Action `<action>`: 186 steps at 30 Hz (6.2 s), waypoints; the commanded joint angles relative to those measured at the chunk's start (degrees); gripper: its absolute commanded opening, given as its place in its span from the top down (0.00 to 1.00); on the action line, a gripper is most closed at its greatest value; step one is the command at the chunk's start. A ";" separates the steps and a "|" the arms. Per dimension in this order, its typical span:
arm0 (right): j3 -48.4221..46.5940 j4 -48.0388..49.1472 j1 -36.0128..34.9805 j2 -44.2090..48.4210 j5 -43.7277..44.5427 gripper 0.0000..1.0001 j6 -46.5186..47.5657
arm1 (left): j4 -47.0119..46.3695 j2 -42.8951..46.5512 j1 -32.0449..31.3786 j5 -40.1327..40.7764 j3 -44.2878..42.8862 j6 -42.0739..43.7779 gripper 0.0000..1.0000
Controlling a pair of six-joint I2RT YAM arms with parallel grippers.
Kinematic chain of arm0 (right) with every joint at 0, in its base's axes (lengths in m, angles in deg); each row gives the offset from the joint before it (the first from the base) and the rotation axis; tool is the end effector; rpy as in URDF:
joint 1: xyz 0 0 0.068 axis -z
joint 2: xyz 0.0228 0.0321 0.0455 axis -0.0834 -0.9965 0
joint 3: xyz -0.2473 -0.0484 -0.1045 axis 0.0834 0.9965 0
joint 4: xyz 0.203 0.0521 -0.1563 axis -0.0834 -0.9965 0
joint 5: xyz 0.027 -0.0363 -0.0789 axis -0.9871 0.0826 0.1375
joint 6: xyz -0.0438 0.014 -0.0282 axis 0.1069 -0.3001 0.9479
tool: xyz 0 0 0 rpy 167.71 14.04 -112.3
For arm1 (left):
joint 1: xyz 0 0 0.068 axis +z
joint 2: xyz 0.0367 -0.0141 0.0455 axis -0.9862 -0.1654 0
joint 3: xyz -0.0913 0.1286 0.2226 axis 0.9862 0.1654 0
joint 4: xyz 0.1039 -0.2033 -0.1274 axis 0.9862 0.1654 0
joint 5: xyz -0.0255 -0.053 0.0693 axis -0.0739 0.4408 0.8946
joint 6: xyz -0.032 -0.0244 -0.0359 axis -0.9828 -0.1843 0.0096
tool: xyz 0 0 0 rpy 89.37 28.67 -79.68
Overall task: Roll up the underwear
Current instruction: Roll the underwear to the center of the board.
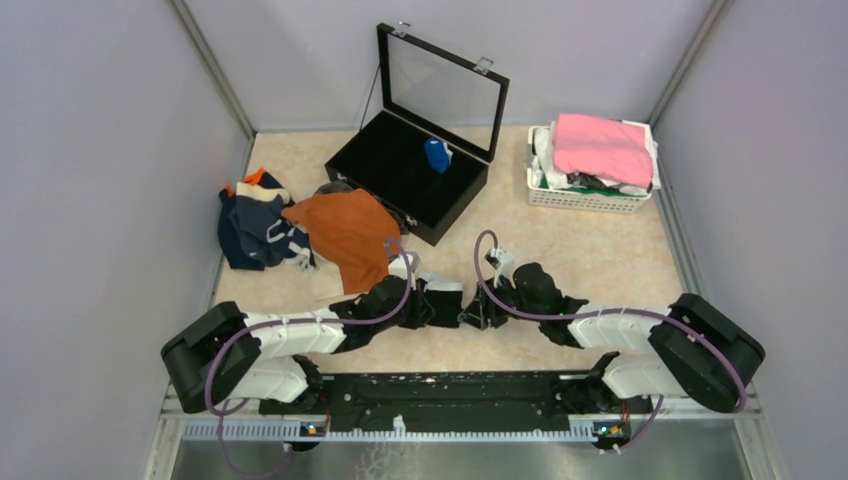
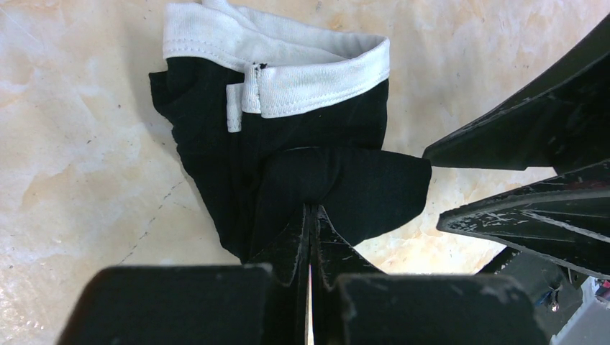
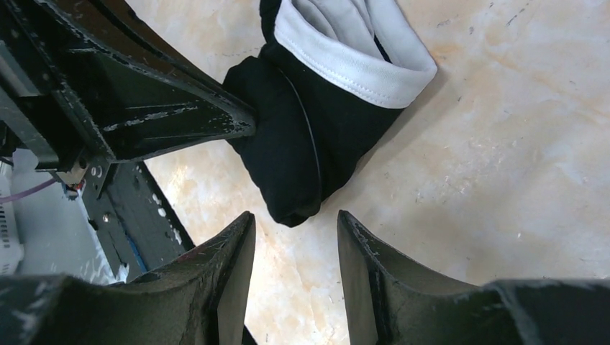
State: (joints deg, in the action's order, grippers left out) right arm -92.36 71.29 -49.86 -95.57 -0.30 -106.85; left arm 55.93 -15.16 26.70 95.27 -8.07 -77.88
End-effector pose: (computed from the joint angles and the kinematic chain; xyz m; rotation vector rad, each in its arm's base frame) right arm 0.1495 0.1647 0.1440 -0.4604 2.2230 1.0812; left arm 0.1388 -0.1827 0.1472 0.1501 2.3207 -0.7896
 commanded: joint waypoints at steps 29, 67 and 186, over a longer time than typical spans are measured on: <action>-7.15 7.43 0.44 -11.79 0.18 0.98 -5.42 | 5.51 5.81 0.52 -0.89 -2.26 5.11 1.00; -9.20 0.44 0.46 -4.05 3.50 0.62 3.05 | 1.89 -2.96 0.61 8.37 -0.25 1.53 1.00; -29.52 -25.89 -2.54 -24.16 -17.61 1.00 2.87 | 9.41 24.82 6.05 -9.06 2.35 12.02 1.00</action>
State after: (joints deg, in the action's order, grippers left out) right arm -119.22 46.16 -53.21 -116.93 -17.26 -99.55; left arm 72.43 12.14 32.56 93.65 -5.78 -68.80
